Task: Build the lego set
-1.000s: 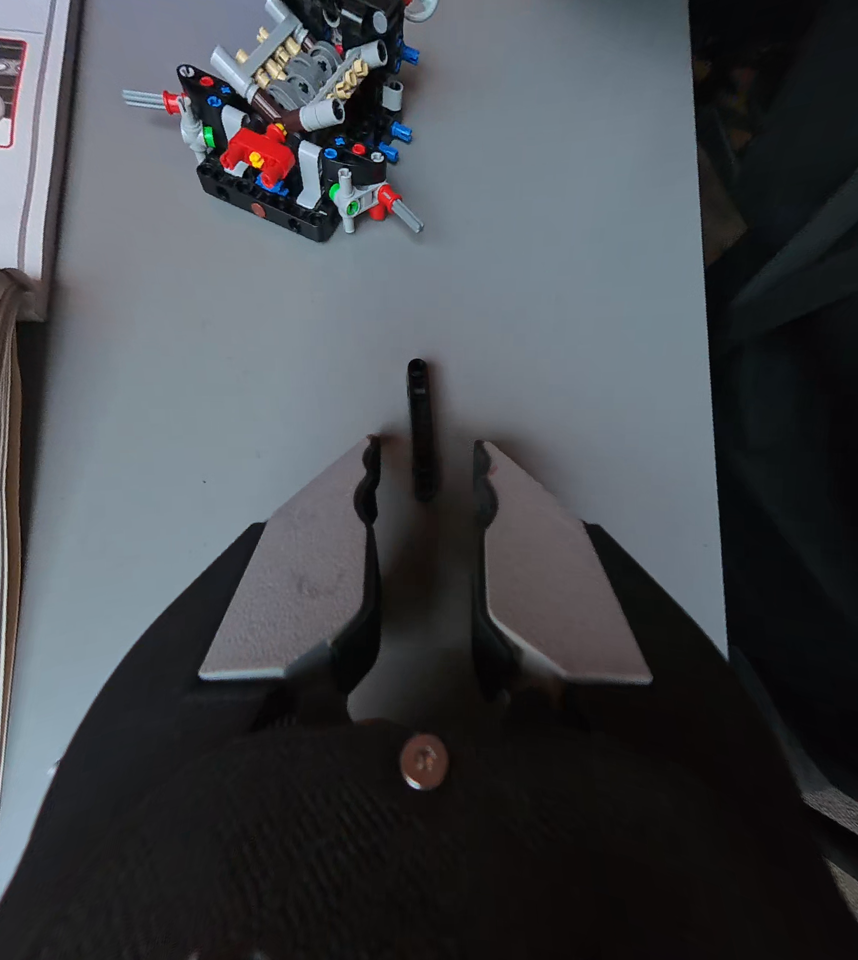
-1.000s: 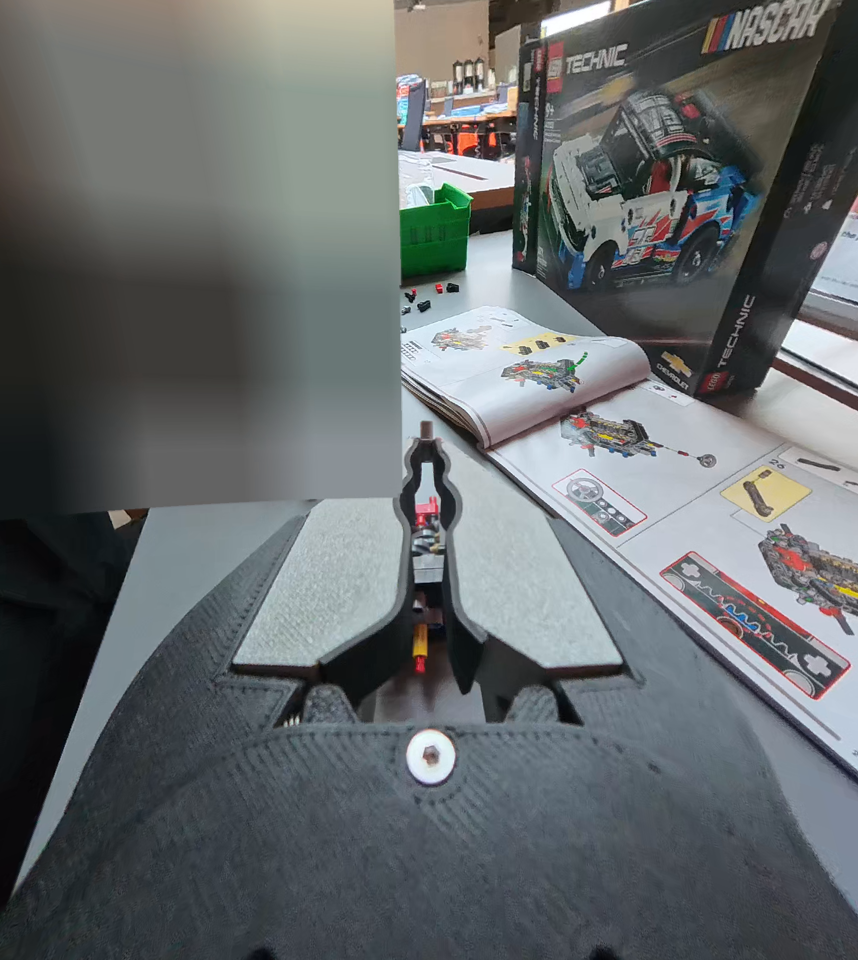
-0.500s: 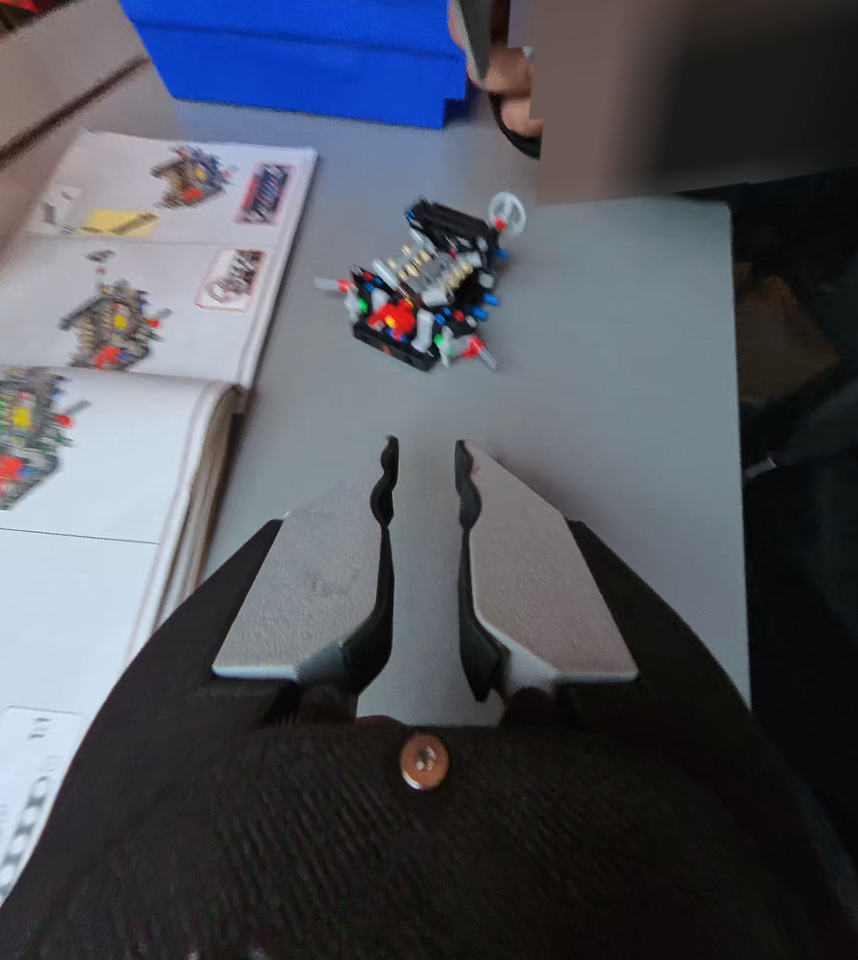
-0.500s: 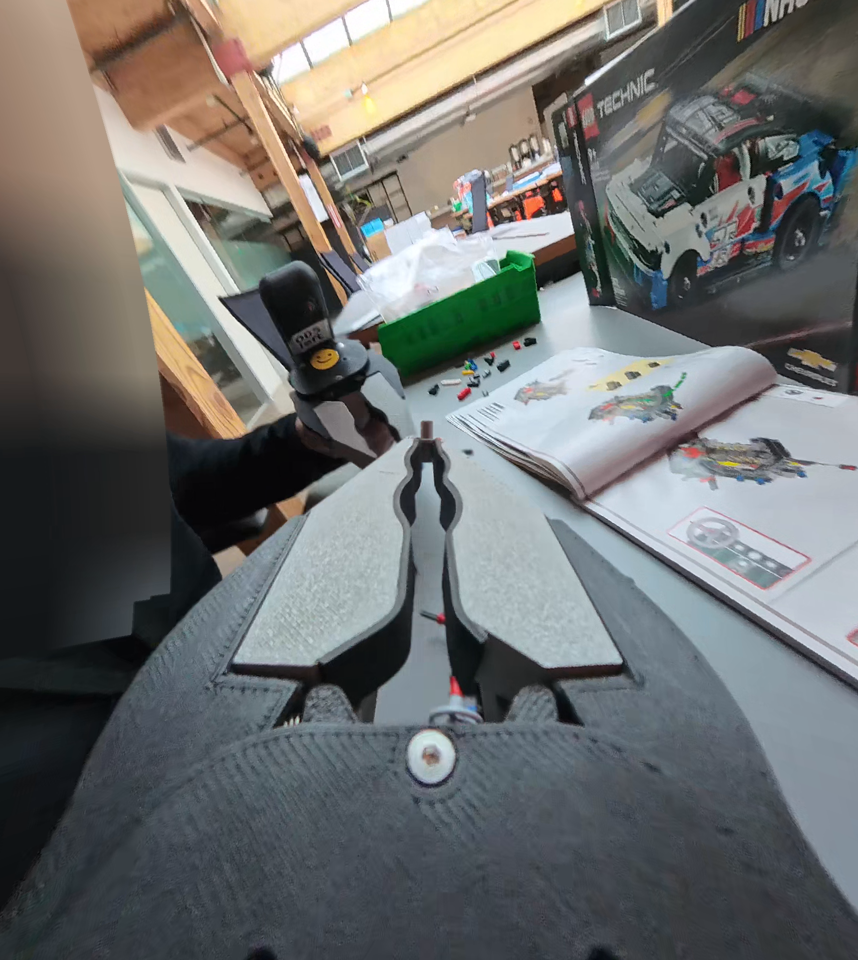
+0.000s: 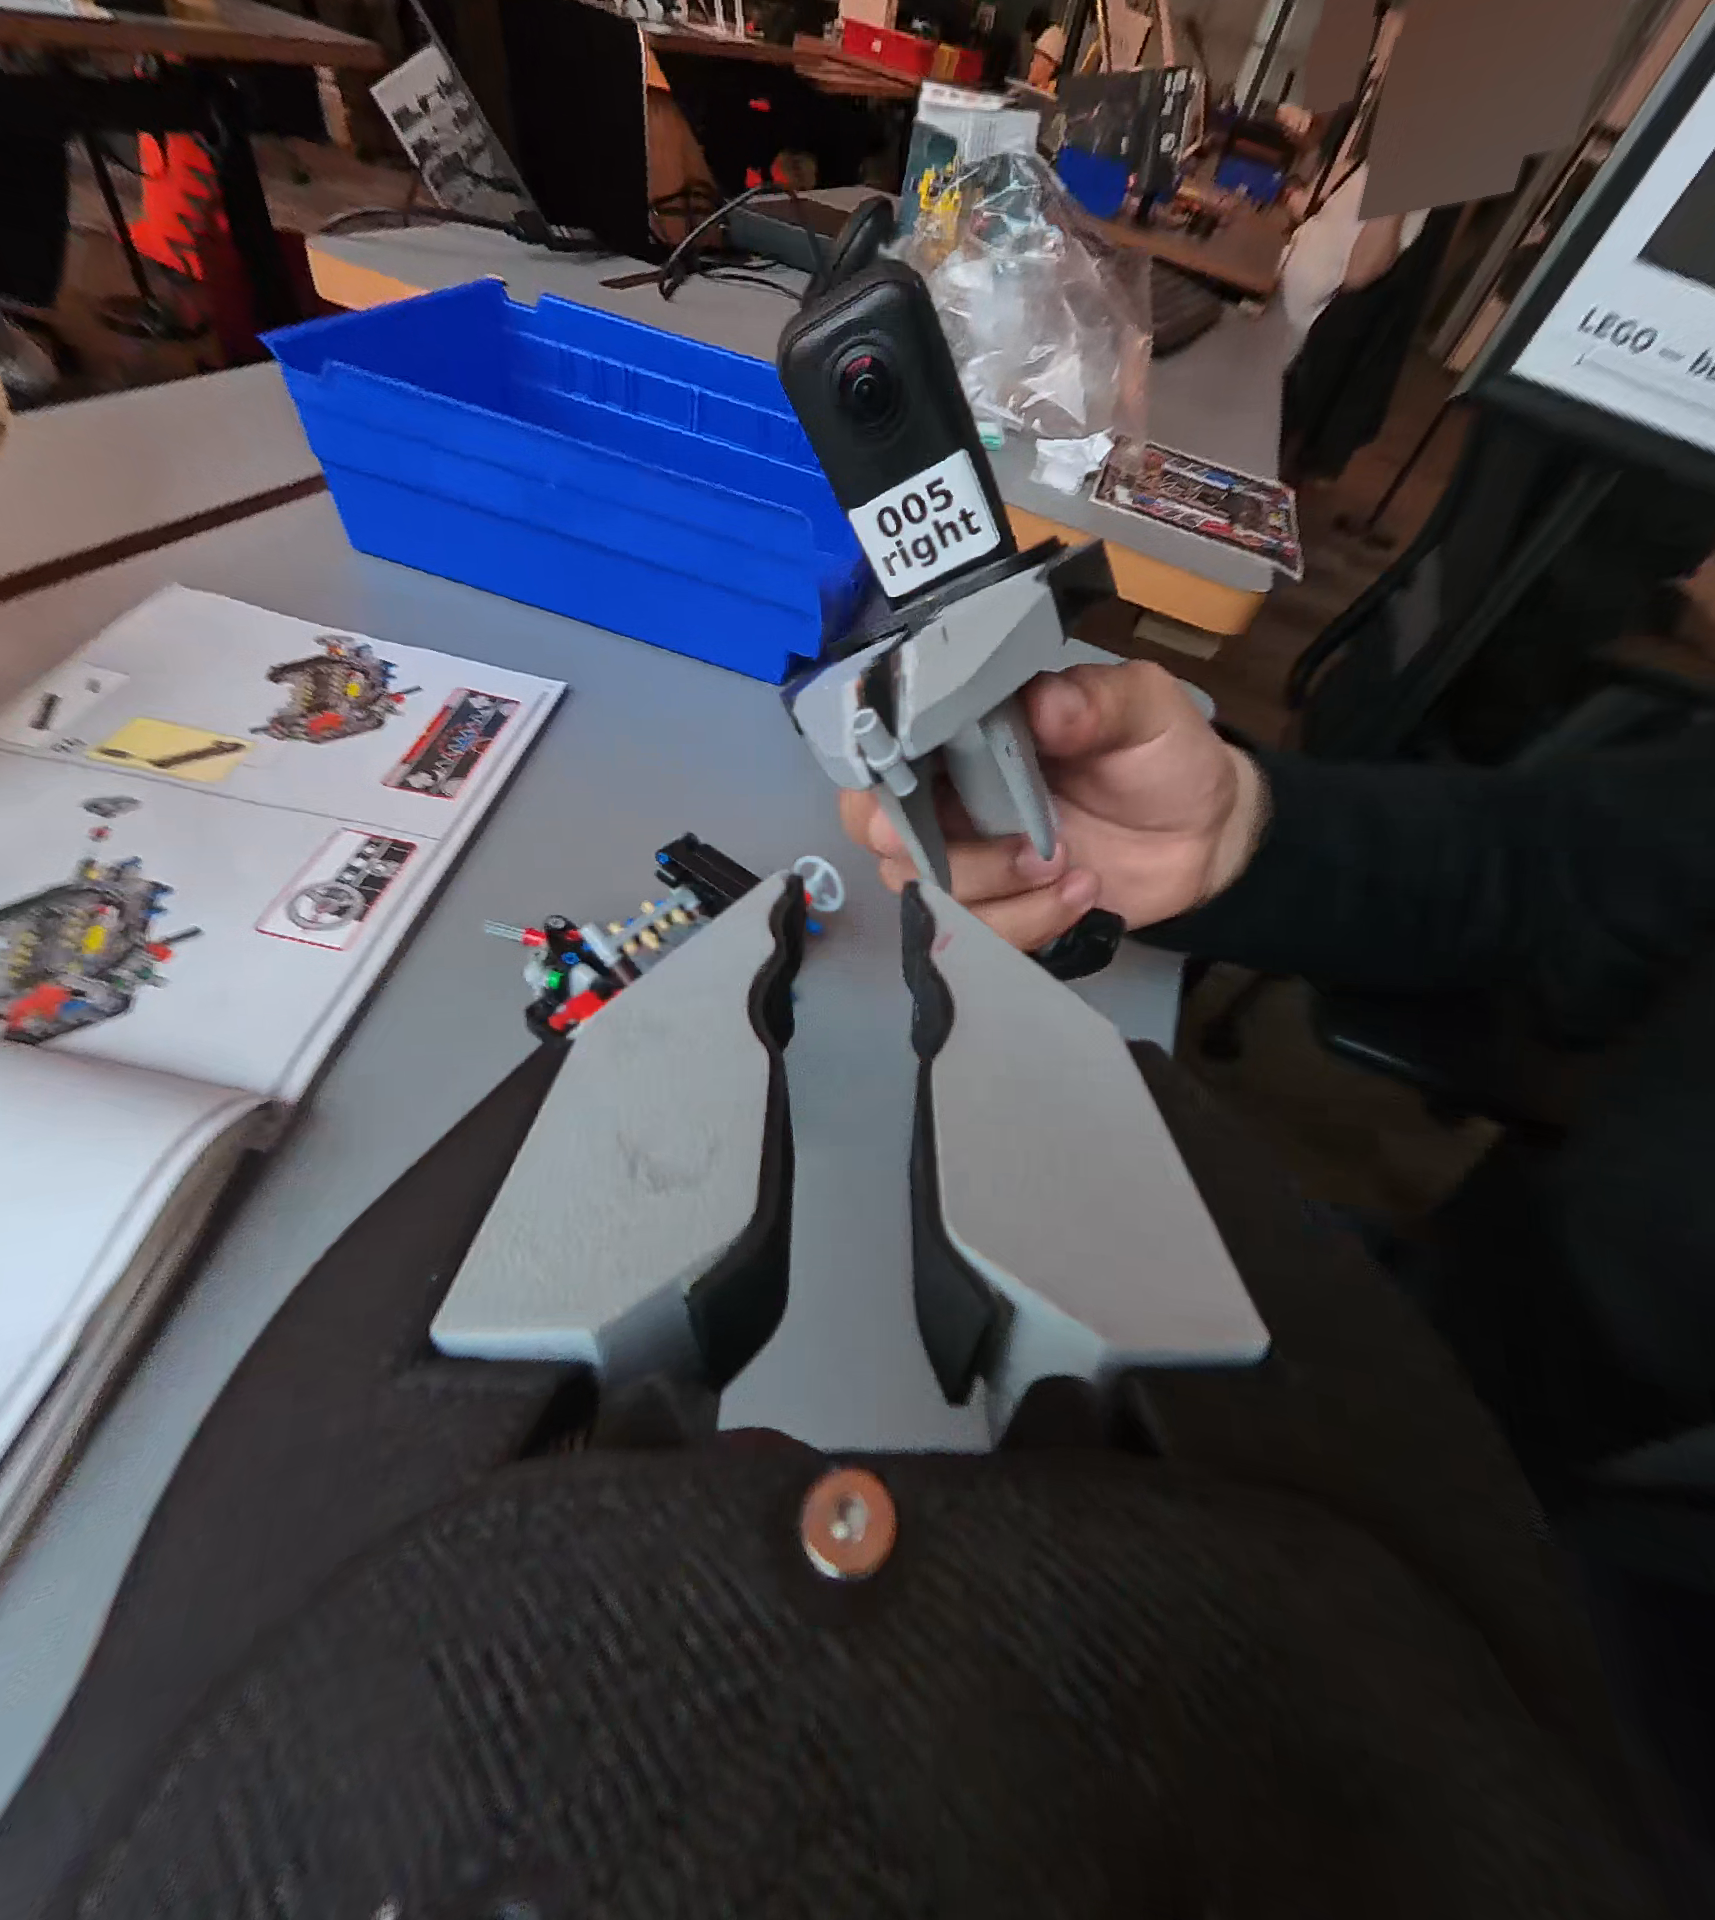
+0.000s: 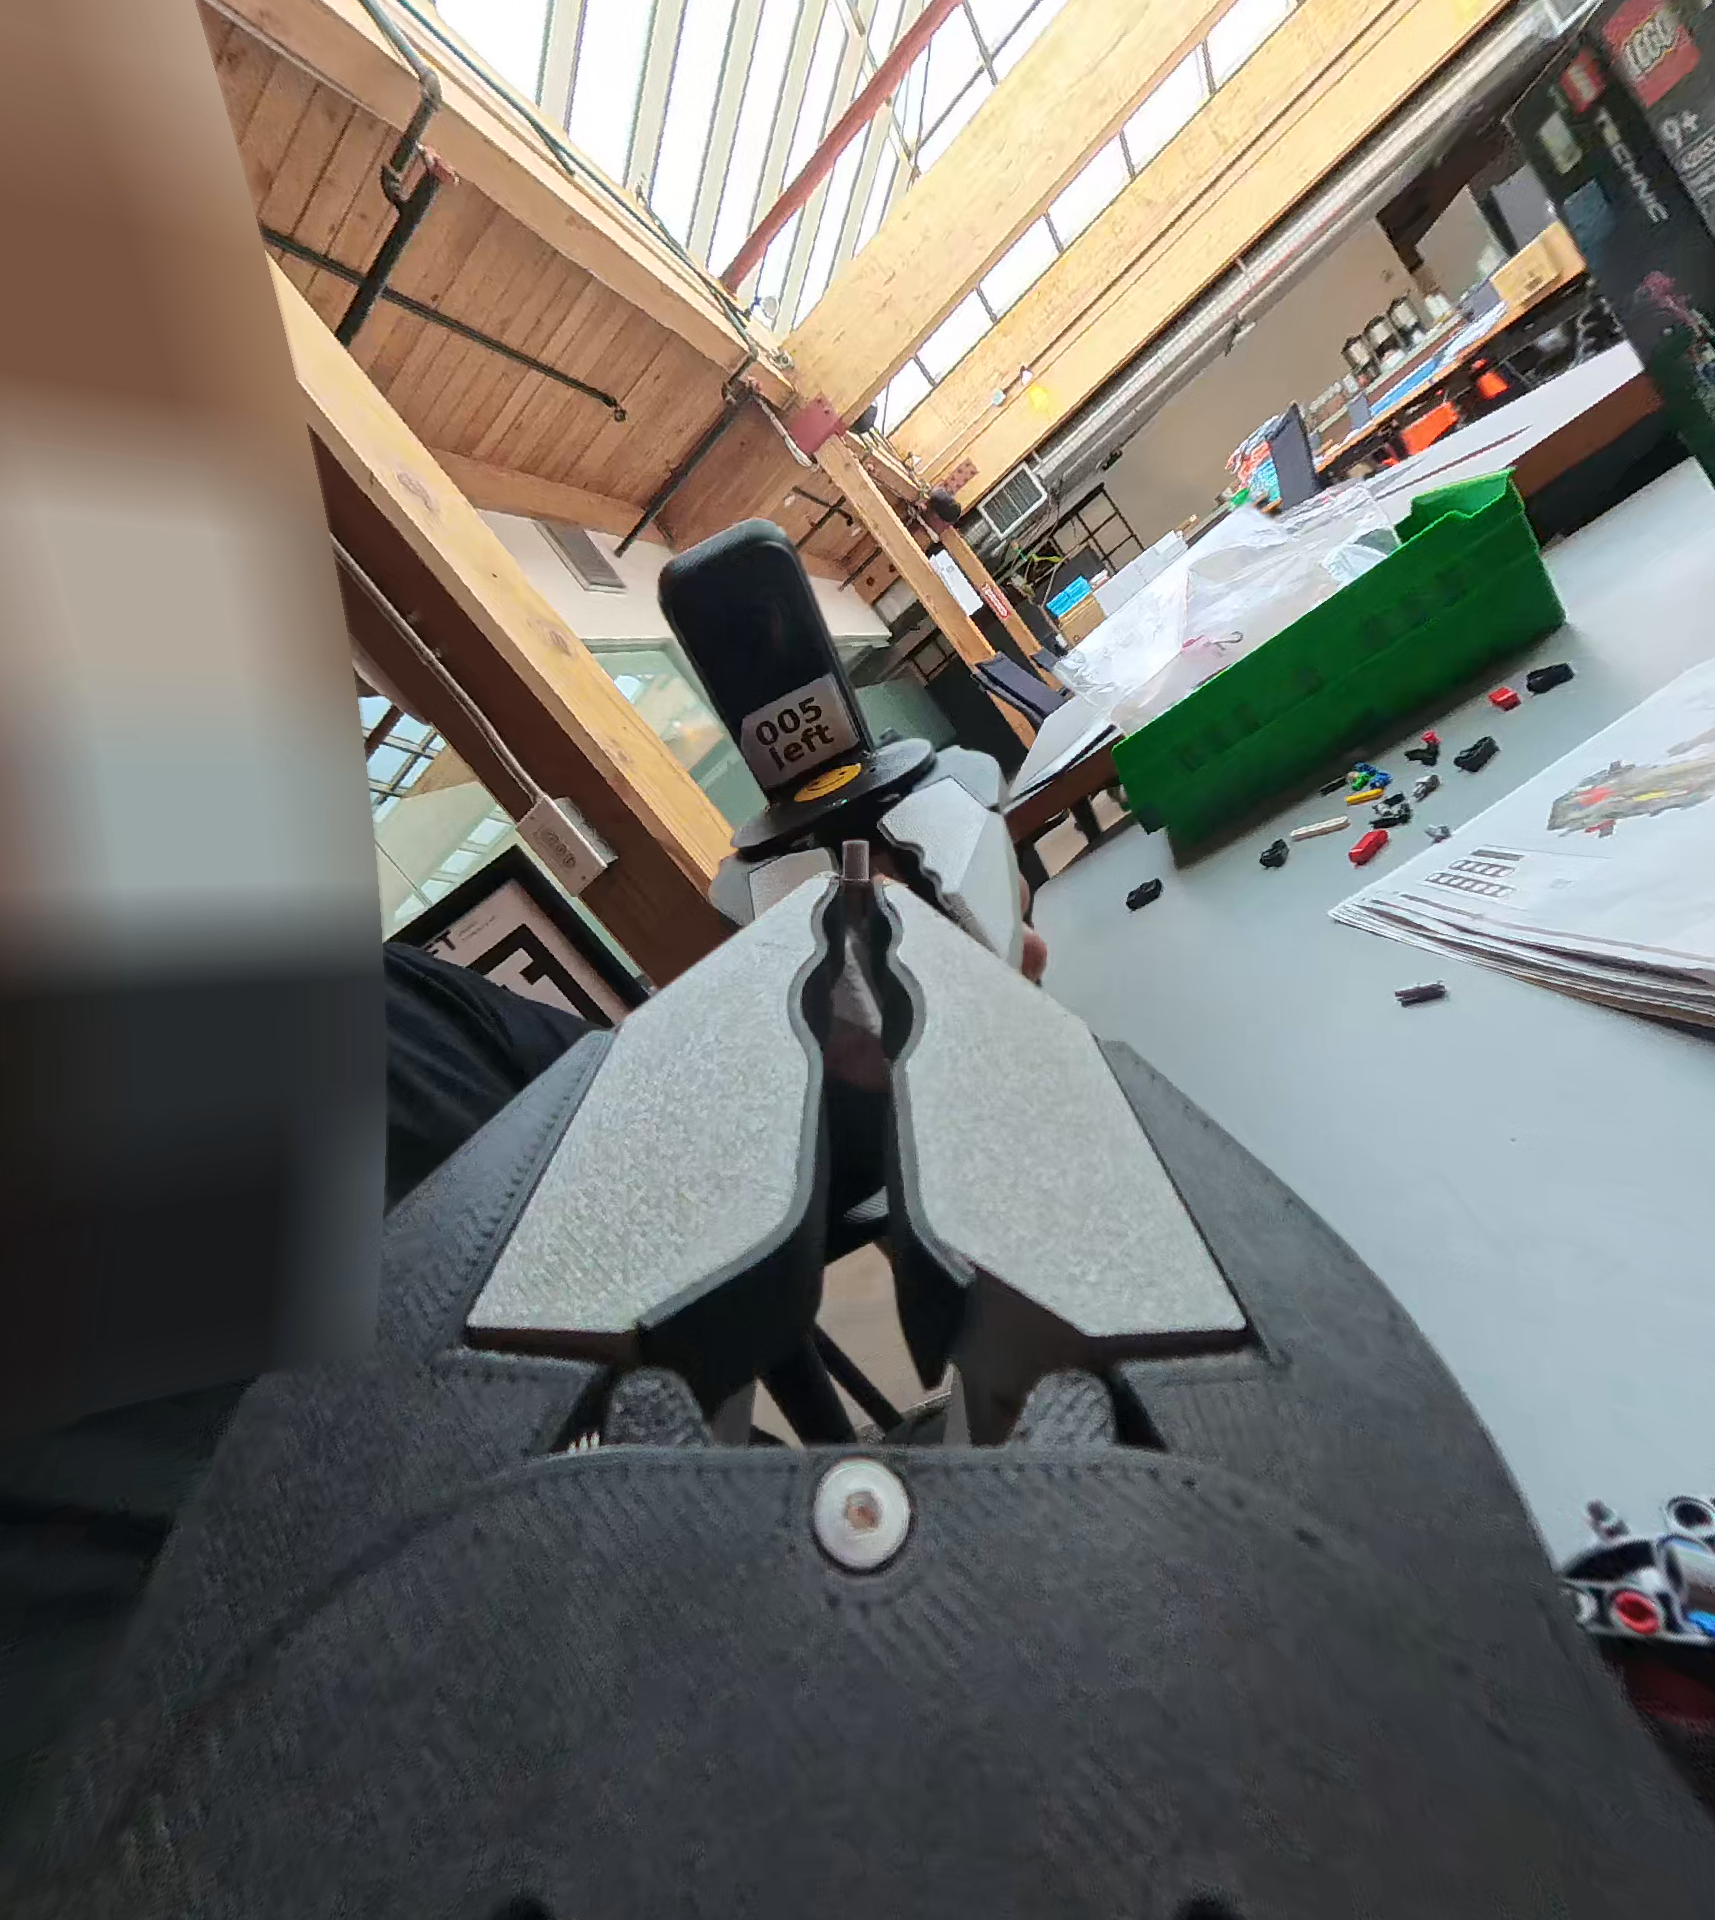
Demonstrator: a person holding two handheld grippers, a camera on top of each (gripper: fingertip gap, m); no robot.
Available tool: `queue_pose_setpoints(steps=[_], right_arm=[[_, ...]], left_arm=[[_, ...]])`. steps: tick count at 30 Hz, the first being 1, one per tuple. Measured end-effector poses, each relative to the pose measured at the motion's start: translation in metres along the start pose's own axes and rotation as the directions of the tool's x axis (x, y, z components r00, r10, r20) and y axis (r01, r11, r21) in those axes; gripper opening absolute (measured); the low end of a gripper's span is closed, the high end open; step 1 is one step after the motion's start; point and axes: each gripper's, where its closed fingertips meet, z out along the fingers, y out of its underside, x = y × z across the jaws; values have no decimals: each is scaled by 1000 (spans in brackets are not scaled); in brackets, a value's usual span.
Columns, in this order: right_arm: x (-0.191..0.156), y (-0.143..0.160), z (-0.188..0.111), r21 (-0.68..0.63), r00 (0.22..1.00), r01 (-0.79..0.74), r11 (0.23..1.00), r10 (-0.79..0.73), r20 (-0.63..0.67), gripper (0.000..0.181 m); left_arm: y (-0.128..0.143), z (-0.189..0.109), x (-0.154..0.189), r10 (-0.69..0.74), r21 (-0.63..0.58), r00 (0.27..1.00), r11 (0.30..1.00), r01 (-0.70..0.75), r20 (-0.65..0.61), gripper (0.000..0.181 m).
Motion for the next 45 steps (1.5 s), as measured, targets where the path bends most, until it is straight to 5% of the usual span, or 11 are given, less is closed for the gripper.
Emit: queue_pose_setpoints(steps=[1, 21, 27, 45], right_arm=[[1, 4, 3, -2, 1000, 17, 1000, -17, -12, 0], [7, 20, 2, 18, 978, 189, 982, -187, -98, 0], [12, 18, -1, 42, 956, 253, 967, -243, -167, 0], [58, 51, -8, -206, 894, 262, 943, -317, -315, 3]], left_arm=[[2, -1, 4, -31, 3, 999, 1000, 31, -24, 19], [-1, -6, 8, -269, 117, 949, 950, 290, -168, 9], [0, -3, 4, -244, 122, 960, 958, 260, -137, 2], [55, 3, -28, -109, -100, 992, 988, 114, 60, 1]])
